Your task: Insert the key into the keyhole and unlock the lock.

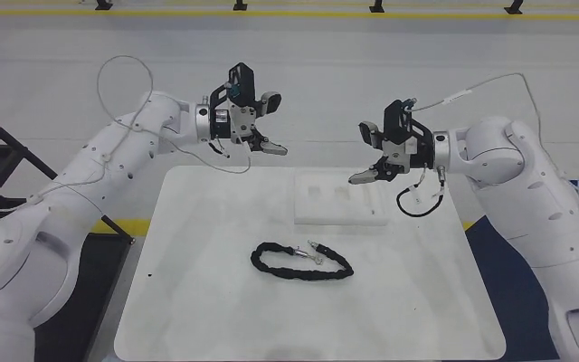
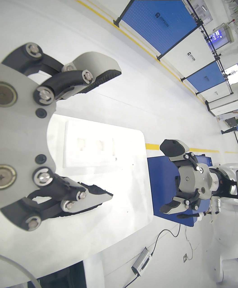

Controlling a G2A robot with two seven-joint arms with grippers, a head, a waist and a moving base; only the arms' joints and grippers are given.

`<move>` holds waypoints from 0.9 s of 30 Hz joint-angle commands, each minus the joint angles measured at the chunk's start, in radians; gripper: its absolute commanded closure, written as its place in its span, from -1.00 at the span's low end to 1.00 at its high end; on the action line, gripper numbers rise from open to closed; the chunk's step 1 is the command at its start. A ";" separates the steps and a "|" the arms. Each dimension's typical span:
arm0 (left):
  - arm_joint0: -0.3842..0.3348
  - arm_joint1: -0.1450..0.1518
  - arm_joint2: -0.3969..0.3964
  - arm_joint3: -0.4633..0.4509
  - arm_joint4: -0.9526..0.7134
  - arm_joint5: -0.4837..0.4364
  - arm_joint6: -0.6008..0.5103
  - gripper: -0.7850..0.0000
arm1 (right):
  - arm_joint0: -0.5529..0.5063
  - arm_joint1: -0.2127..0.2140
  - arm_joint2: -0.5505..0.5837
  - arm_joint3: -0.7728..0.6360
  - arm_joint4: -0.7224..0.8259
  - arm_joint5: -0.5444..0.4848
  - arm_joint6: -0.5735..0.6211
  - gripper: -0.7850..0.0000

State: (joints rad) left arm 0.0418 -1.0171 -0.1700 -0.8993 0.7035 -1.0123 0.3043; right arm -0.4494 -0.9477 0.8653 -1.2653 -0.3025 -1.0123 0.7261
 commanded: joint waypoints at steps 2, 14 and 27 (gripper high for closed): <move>-0.014 0.014 0.000 -0.004 -0.093 0.000 -0.095 -1.00 | 0.041 -0.007 -0.019 0.029 0.021 0.000 -0.007 -1.00; -0.034 0.037 0.000 -0.035 -0.205 0.000 -0.222 -1.00 | 0.082 -0.015 -0.043 0.055 0.037 0.000 -0.017 -1.00; -0.034 0.037 0.000 -0.035 -0.205 0.000 -0.221 -1.00 | 0.082 -0.015 -0.043 0.055 0.037 0.000 -0.016 -1.00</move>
State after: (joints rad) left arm 0.0078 -0.9798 -0.1700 -0.9346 0.4987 -1.0123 0.0830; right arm -0.3672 -0.9624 0.8226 -1.2105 -0.2657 -1.0123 0.7097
